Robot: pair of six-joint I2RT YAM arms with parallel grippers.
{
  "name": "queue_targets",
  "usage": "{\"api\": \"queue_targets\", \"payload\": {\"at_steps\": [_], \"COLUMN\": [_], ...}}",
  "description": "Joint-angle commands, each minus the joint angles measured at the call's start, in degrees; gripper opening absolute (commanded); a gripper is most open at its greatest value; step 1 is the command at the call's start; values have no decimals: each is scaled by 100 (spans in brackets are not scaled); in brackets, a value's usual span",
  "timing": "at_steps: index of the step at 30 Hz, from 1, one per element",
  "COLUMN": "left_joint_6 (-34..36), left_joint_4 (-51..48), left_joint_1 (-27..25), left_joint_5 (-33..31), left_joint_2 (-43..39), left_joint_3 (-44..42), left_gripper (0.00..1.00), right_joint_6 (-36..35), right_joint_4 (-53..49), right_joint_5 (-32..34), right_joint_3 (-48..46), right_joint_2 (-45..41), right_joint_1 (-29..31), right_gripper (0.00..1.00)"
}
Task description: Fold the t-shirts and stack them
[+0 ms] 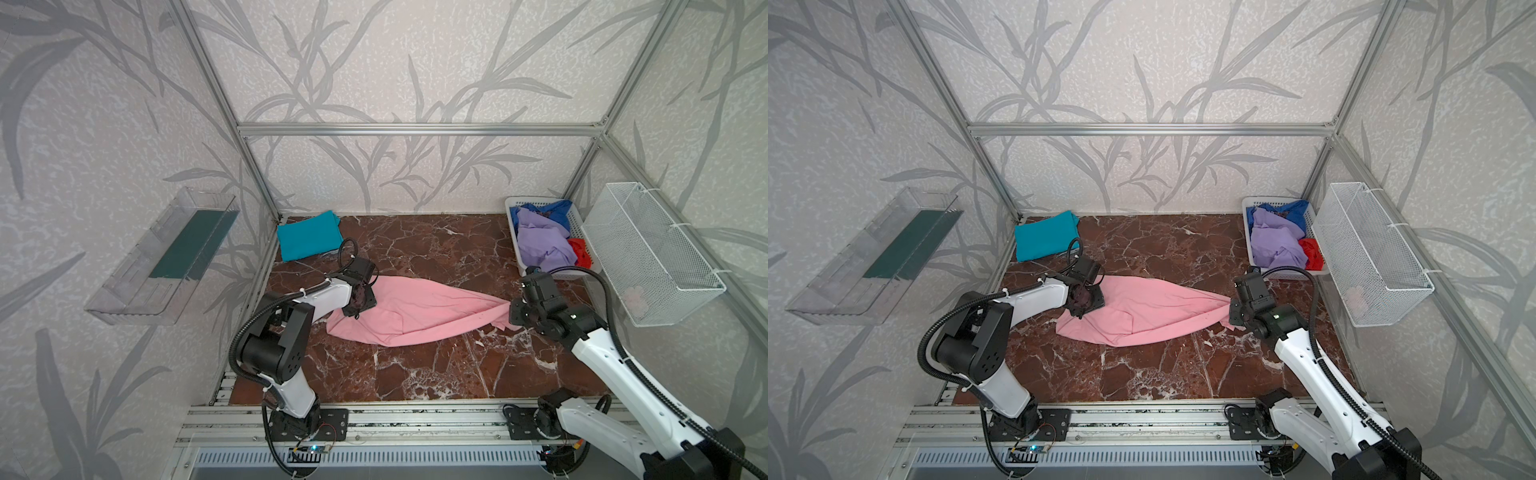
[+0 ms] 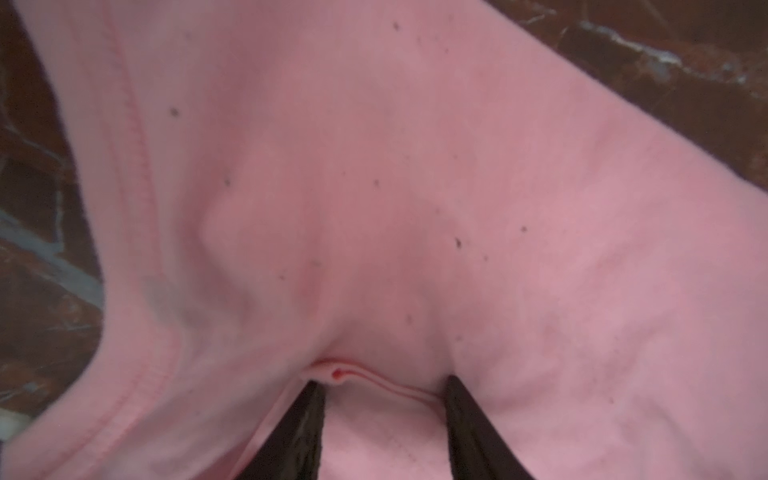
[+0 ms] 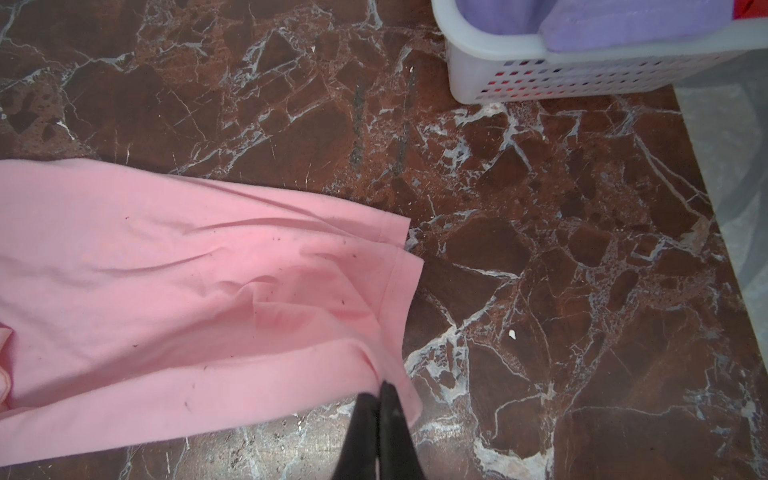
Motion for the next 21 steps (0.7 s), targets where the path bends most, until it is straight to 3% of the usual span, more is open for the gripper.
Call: {"api": "queue_targets", "payload": {"at_steps": [1,3,7,8,15,19,21], "left_joint_6": [-25,4,67,68,276,387,410], "left_joint_4": [-33,-61,-164,-190,-872,-1108,-1171], "left_joint_1": [21,28,38,47,109,109,111], "left_joint_5": [-143,-192,-246,-243,-474,-796,-814], "left_joint_2": [212,255,329,299,-477,-987,-1071], "left_joint_3": [-39,9,72,78,384,514,533], "left_gripper": [52,43,2,0,0,29,38], "right_joint_6": [40,40,24,23,-12,-13,20], "right_joint_4": [-6,-27,-68,-69,-94,-83,-76], "right_joint_5": [4,42,116,139,185,138,91], "right_joint_3": [-55,-55,-33,-22,156,165,139], "right_joint_2": [13,30,35,31,57,79,77], "right_joint_1": [-23,-28,-30,-30,-30,-30,-30], "right_gripper": [0,0,0,0,0,0,0]}}
